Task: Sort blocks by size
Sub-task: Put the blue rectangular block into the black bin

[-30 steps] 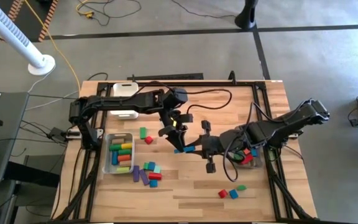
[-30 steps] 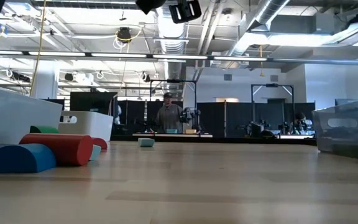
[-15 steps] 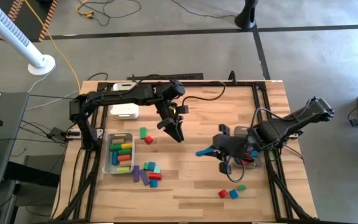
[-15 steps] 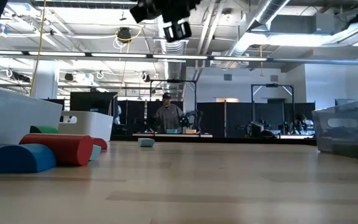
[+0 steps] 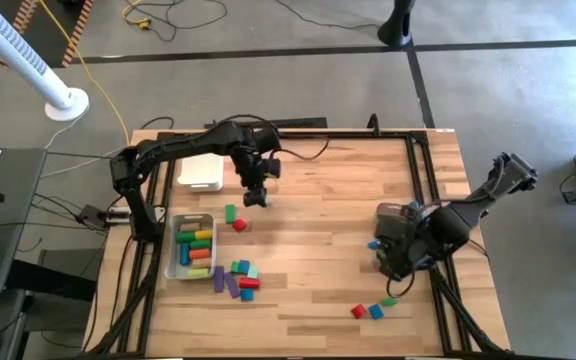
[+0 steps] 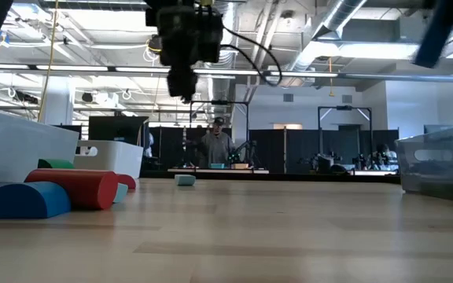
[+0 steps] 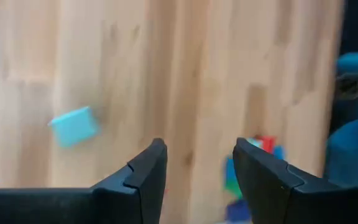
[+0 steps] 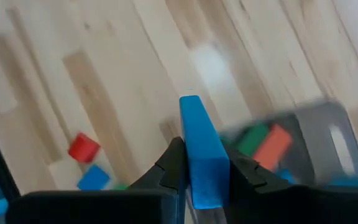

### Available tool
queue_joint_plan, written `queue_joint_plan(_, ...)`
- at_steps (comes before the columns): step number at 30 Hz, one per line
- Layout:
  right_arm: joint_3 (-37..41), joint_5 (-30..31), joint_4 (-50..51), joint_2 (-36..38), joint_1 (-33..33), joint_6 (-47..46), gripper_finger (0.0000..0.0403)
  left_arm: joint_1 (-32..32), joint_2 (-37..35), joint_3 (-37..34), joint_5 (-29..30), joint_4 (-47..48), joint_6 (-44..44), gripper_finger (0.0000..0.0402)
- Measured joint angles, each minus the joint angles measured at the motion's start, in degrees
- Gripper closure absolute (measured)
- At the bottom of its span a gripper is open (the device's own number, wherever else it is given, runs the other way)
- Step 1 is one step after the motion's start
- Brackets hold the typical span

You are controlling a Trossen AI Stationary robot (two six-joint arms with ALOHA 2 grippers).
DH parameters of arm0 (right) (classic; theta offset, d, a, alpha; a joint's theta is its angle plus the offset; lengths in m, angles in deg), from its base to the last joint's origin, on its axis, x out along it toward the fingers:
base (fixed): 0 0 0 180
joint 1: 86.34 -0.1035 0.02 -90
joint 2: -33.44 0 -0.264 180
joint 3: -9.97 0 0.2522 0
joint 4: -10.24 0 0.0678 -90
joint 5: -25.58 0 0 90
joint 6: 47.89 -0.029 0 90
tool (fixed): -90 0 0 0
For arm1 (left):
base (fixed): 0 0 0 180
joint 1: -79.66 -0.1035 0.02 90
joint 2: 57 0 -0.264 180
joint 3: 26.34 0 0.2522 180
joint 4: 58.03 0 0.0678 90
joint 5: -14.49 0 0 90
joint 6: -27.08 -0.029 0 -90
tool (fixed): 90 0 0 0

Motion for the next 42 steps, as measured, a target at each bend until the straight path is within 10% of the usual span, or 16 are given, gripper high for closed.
queue_joint_plan(21,9.68,-0.06,8.17,-0.04,-18.04,-38.89,0.0310,0.51,-4.23,-16.06,11.39,-0.75,4.63,0.0226)
queue_joint_plan(42,17.51,-1.82,-0.11,0.48,-14.89,-42.30,0.0309,-0.66,-17.73,-32.00,15.90,-6.39,27.83,0.0226)
